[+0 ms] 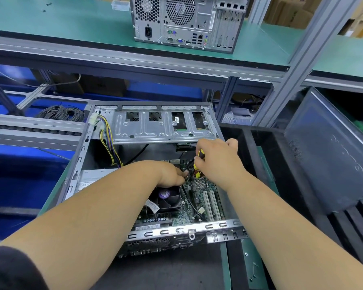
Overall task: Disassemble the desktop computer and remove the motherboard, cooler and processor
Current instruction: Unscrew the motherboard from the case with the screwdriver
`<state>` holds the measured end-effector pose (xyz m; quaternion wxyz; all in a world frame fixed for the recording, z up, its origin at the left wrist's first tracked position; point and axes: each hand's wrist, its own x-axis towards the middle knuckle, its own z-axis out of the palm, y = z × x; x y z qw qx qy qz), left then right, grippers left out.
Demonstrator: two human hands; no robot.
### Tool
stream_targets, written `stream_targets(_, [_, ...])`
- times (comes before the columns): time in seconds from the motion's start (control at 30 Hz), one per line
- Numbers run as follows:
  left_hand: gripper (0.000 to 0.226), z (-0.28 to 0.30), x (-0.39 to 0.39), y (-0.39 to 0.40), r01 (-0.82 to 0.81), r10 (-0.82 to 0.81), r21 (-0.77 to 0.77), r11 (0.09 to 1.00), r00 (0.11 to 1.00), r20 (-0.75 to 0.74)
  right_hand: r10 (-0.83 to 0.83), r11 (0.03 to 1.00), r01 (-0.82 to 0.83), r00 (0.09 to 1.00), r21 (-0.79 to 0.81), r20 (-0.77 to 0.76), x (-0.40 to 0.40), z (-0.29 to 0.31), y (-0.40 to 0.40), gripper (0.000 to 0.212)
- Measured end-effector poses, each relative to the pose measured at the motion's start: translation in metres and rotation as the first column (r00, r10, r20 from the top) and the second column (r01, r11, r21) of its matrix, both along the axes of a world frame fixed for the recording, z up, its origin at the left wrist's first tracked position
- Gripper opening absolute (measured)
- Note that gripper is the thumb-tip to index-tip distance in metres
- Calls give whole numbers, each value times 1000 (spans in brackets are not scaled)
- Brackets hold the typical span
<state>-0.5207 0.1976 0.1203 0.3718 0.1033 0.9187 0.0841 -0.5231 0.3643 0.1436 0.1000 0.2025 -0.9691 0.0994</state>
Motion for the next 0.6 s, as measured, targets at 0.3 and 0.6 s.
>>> stream_targets(0.3, [54,-6,-3,-3,-55,71,90,994,980,-187,-83,963,86,996,-257,21,8,22,7,4])
stream_targets(0.6, [29,4,9,2,-107,294,567,817,923,-249,-162,906,160,986,-392,29,34,64,18,3])
